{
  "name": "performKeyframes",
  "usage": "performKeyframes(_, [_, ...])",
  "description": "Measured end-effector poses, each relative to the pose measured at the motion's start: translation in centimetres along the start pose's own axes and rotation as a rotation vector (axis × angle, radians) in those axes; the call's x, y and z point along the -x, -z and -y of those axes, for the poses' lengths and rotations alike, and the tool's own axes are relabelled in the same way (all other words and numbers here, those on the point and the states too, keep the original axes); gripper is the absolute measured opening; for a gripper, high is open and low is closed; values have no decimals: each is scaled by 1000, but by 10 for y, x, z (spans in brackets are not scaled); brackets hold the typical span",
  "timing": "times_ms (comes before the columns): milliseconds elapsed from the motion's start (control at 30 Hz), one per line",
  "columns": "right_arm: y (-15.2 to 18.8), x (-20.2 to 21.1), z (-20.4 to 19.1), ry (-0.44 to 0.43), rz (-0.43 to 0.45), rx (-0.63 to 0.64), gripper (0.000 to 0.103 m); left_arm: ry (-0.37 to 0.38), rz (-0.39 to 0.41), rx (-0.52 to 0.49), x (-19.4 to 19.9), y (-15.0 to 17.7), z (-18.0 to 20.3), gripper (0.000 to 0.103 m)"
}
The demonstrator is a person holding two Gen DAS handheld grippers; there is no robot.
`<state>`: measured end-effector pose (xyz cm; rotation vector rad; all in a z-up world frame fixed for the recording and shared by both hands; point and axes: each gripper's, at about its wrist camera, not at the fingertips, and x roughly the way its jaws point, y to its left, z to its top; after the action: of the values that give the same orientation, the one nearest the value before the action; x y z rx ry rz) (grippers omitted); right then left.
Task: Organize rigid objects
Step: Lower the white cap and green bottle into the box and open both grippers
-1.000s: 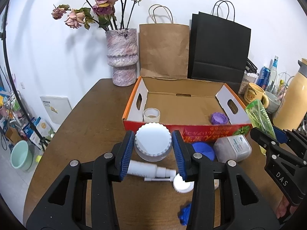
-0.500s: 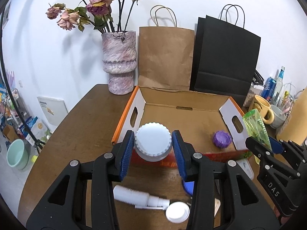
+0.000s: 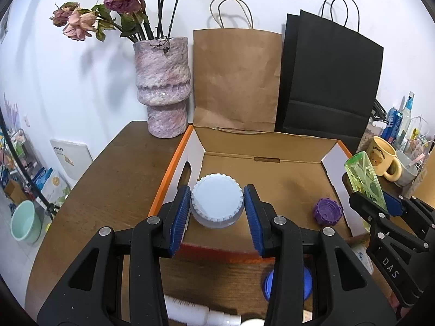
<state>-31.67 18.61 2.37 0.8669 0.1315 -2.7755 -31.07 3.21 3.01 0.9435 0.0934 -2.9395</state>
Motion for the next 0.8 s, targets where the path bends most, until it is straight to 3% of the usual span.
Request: performKeyframes(800, [-11, -54, 10, -11, -35, 24, 35, -30, -40, -58, -66, -20, 4, 37])
